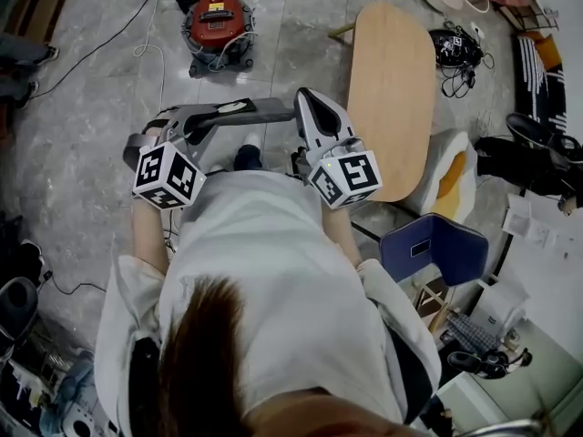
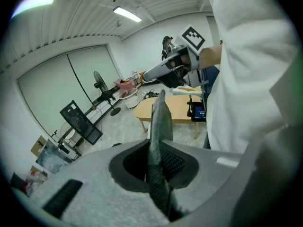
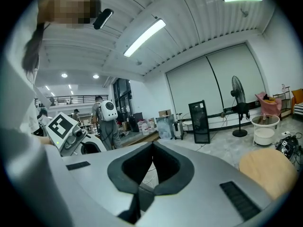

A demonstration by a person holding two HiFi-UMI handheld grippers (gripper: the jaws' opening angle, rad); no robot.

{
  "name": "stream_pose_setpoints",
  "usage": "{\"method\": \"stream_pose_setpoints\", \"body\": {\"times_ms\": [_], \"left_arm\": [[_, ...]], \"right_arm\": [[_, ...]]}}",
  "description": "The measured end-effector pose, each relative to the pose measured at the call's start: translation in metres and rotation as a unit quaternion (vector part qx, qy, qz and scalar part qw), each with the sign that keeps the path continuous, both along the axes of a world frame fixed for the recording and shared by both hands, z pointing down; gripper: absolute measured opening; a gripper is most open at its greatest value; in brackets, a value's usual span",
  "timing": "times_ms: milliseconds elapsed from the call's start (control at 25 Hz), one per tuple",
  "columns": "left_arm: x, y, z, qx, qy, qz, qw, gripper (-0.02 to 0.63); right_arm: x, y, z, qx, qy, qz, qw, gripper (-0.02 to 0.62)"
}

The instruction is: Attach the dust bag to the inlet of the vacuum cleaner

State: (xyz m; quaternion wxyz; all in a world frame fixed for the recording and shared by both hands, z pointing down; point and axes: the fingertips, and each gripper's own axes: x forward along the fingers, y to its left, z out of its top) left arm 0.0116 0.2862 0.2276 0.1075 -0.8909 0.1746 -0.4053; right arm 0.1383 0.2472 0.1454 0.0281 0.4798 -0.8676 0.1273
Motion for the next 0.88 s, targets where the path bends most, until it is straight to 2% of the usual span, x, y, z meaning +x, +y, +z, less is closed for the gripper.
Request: {"method": "stream_pose_setpoints", "body": {"times_ms": [400, 720, 880], "left_arm": [[0.012, -0.036, 0.005, -0.005, -0.009, -0.028, 0.9995, 0.038], [0.013, -0.061, 0.008, -0.022, 0.004, -0.03, 0.9993, 0.038], [0.006, -0.092, 0.015, -0.033, 0.006, -0.028, 0.999, 0.038]], "right_arm": [[0.028, -0.04, 0.003, -0.004, -0.005, -0.006, 1.0, 0.002], [0.026, -0.068, 0.014, -0.027, -0.006, -0.003, 1.0, 0.002], [0.02, -0.098, 0.021, -0.04, -0.005, 0.003, 0.999, 0.002]]}}
